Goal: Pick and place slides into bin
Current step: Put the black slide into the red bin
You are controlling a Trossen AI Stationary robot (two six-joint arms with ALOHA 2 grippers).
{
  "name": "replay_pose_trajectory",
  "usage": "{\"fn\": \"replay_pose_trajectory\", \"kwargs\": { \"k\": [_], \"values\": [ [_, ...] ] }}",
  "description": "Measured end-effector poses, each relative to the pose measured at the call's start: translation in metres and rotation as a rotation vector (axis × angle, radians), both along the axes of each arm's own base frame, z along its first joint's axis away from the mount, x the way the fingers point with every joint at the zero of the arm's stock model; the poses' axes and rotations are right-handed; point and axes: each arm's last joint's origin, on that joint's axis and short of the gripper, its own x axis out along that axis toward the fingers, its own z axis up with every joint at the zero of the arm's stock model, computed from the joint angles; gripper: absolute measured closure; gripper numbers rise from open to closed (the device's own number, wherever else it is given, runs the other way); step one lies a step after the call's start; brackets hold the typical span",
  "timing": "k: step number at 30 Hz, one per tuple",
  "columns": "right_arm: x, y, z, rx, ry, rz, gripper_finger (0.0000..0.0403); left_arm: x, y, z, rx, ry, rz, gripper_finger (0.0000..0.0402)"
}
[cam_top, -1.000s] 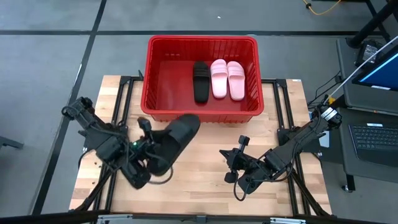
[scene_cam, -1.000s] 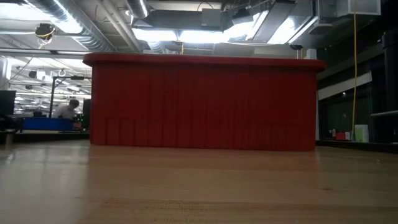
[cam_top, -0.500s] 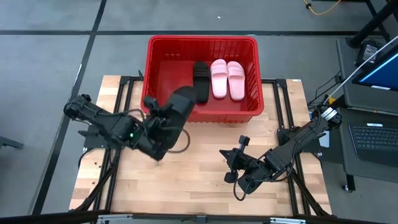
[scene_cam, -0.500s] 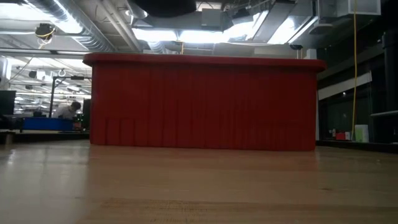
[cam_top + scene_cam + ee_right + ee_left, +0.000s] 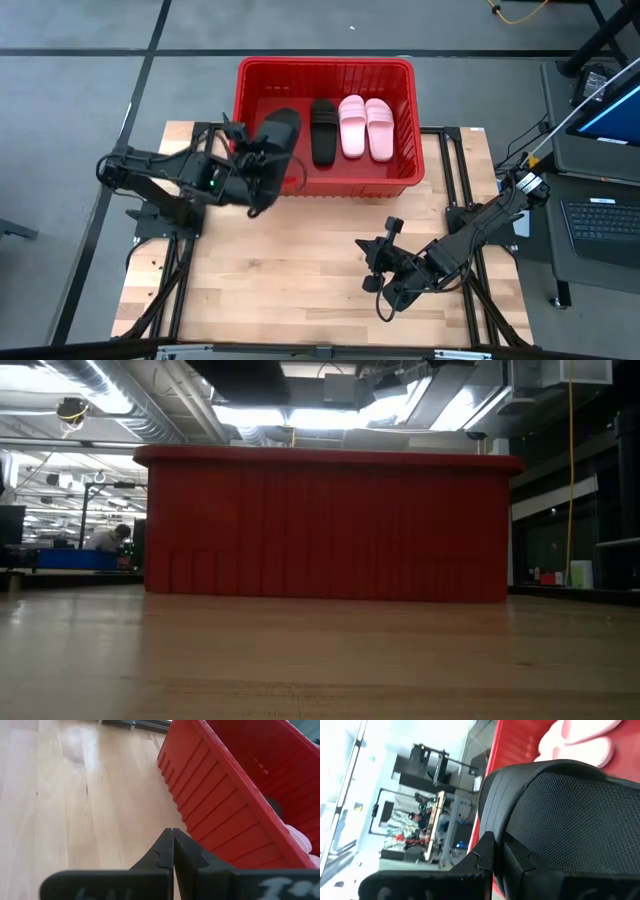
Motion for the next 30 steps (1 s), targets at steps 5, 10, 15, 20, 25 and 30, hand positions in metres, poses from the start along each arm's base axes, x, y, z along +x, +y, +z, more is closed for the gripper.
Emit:
{"fn": "replay_pose_trajectory", "kwargs": {
  "k": [5, 10, 15, 20, 25, 30],
  "values": [
    [-0.002, -0.001, -0.001, -0.024, 0.026, 0.003, 0.0397, 0.0, 0.032, 0.002, -0.025, 0.079, 0.068, 0.0393],
    [0.0, -0.006, -0.002, -0.03, 0.035, -0.013, 0.0397, 0.004, 0.07, 0.012, -0.032, 0.07, 0.127, 0.0393],
    [0.004, -0.014, -0.002, -0.038, 0.044, -0.041, 0.0397, 0.012, 0.102, 0.023, -0.079, -0.001, 0.065, 0.0393],
    [0.003, -0.019, -0.004, -0.028, 0.056, -0.081, 0.0397, 0.011, 0.126, 0.03, -0.056, -0.034, 0.085, 0.0393],
    [-0.001, -0.022, -0.006, -0.03, 0.079, -0.104, 0.0397, 0.008, 0.141, 0.026, -0.095, -0.075, 0.11, 0.0393],
    [-0.002, -0.023, -0.007, -0.044, 0.097, -0.105, 0.0397, 0.012, 0.155, 0.004, -0.122, -0.04, 0.15, 0.0393]
  ]
}}
